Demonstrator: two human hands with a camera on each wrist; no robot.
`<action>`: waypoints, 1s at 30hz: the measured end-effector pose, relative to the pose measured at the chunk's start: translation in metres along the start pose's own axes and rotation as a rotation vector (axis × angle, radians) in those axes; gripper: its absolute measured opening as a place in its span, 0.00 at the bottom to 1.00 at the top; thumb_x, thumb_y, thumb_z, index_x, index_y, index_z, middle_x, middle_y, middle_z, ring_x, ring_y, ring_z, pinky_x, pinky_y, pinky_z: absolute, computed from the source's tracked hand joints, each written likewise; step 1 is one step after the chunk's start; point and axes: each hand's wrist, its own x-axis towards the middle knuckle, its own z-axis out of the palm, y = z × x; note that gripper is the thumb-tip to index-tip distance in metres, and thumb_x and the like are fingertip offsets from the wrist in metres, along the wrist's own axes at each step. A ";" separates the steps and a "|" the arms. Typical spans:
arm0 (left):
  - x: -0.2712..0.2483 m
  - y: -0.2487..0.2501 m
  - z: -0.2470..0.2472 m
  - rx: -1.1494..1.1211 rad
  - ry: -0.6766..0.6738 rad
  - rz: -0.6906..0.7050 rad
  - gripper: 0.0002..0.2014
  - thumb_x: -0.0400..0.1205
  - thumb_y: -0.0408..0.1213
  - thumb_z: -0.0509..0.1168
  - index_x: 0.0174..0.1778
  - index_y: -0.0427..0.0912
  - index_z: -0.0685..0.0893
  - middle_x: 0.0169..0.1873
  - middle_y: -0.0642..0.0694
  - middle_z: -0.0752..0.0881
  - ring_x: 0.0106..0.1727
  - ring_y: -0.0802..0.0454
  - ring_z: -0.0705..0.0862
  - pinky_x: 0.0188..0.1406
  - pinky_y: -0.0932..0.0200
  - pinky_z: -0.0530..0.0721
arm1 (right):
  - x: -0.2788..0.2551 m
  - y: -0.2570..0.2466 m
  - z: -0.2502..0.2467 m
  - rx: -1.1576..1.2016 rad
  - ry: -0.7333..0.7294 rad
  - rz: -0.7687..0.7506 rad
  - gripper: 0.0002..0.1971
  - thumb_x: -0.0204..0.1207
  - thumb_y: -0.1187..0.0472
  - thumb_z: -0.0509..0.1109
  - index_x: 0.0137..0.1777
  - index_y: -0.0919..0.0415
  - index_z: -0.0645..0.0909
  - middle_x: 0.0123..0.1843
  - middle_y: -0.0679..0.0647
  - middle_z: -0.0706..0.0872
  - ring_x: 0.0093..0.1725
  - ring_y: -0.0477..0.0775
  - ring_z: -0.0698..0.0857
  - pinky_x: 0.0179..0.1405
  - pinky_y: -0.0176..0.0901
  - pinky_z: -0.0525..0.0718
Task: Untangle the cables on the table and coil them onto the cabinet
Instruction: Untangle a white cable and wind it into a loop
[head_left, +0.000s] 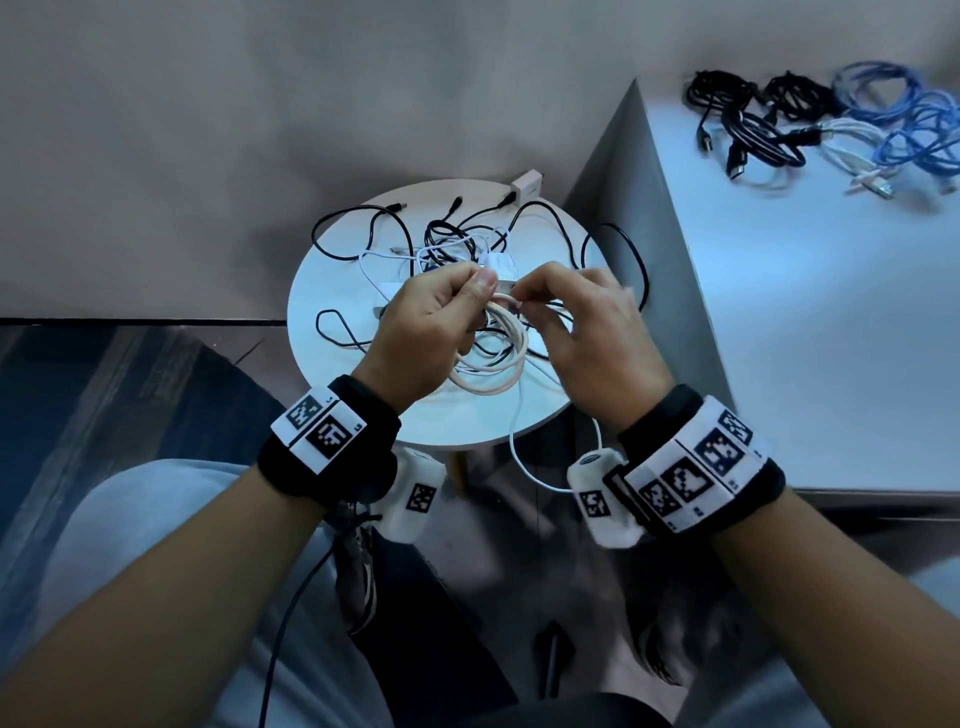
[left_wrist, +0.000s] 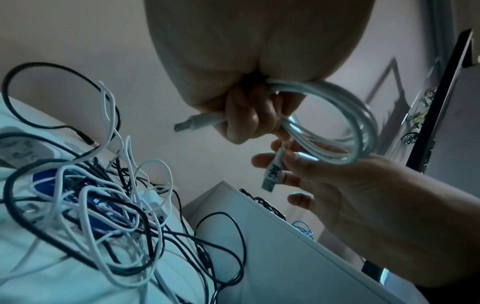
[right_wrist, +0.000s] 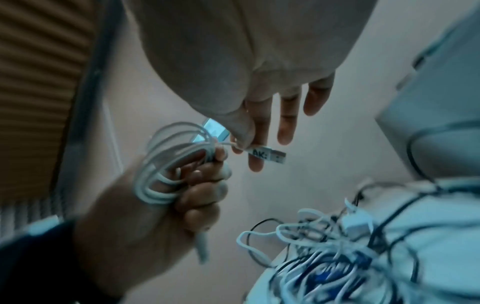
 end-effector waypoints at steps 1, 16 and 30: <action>-0.001 0.000 0.002 -0.013 0.010 0.001 0.21 0.88 0.44 0.58 0.44 0.25 0.78 0.24 0.58 0.71 0.24 0.58 0.68 0.24 0.65 0.68 | 0.000 -0.001 0.002 0.112 -0.032 0.064 0.04 0.82 0.61 0.70 0.51 0.53 0.85 0.45 0.42 0.89 0.53 0.54 0.84 0.57 0.49 0.78; -0.008 -0.002 0.014 0.510 0.277 0.318 0.14 0.90 0.41 0.60 0.44 0.36 0.82 0.28 0.48 0.83 0.30 0.51 0.79 0.32 0.51 0.78 | 0.004 -0.018 -0.012 1.279 -0.409 0.652 0.10 0.80 0.55 0.67 0.56 0.60 0.80 0.40 0.56 0.84 0.41 0.54 0.85 0.47 0.43 0.82; -0.004 0.001 0.000 0.519 0.201 0.204 0.23 0.90 0.49 0.61 0.34 0.37 0.79 0.20 0.52 0.71 0.25 0.55 0.70 0.26 0.61 0.68 | 0.007 -0.011 -0.015 0.339 -0.187 0.130 0.07 0.82 0.56 0.73 0.52 0.59 0.89 0.40 0.52 0.93 0.40 0.51 0.92 0.49 0.60 0.88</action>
